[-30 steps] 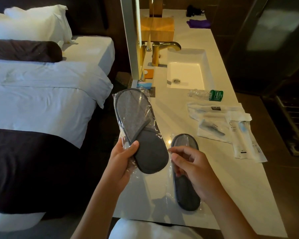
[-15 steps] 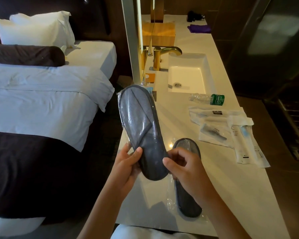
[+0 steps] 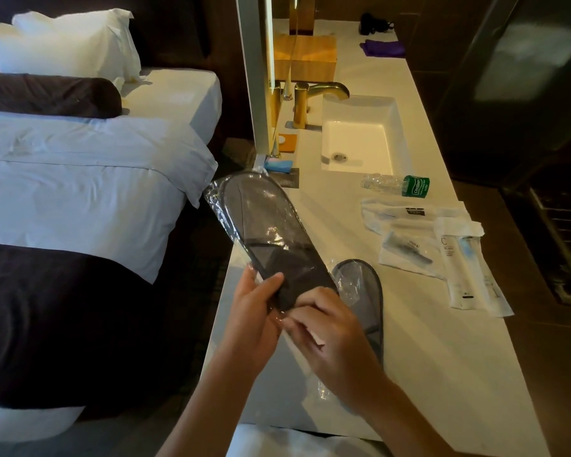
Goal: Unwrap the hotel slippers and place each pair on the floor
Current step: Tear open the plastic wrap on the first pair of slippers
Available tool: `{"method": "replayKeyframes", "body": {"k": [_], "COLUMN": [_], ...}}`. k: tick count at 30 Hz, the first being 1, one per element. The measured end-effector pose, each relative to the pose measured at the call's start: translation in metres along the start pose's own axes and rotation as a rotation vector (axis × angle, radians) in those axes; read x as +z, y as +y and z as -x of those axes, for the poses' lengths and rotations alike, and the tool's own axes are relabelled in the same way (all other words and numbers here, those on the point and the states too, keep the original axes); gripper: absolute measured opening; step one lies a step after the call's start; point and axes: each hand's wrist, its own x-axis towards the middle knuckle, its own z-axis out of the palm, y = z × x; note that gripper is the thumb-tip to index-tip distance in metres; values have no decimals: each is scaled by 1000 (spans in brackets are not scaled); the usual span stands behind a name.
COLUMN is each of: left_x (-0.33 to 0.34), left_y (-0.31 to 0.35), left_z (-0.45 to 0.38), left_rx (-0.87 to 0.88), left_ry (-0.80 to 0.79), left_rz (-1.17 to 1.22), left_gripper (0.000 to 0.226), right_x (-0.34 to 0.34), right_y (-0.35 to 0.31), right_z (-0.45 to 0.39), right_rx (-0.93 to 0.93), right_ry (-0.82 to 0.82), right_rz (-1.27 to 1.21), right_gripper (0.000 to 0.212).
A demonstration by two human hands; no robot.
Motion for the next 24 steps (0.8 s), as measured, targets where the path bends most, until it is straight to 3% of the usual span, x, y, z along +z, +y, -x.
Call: {"method": "replayKeyframes", "body": {"k": [4,7,9,12,20,24], "left_x": [-10,-16,-17,-19,-21,-20], "left_y": [10,13,13,12,17,22], "left_z": [-4,-4,-3,-4,-3,-2], "left_rx": [6,-19,-37,-51,-55,-46], "left_ry": [18,55,59,59,88,58], "left_rz": [-28,-61,-65,-75,-149,-184], "left_gripper": [33,30,29,30,33,50], "right_x": [-23,-38,-44,-49,-46,-51], "right_y": [14,25,26,20,25,28], "right_z": [-1,-7,-9,-10,-2,-5], "right_rx": [323,593,663,657,601,575], "right_ry": [236,127,22,-7,-32,-93], "right_rz": [-175,-384,-499,-588,-471,-462], "right_gripper": [18,22,30,29,20,21]}}
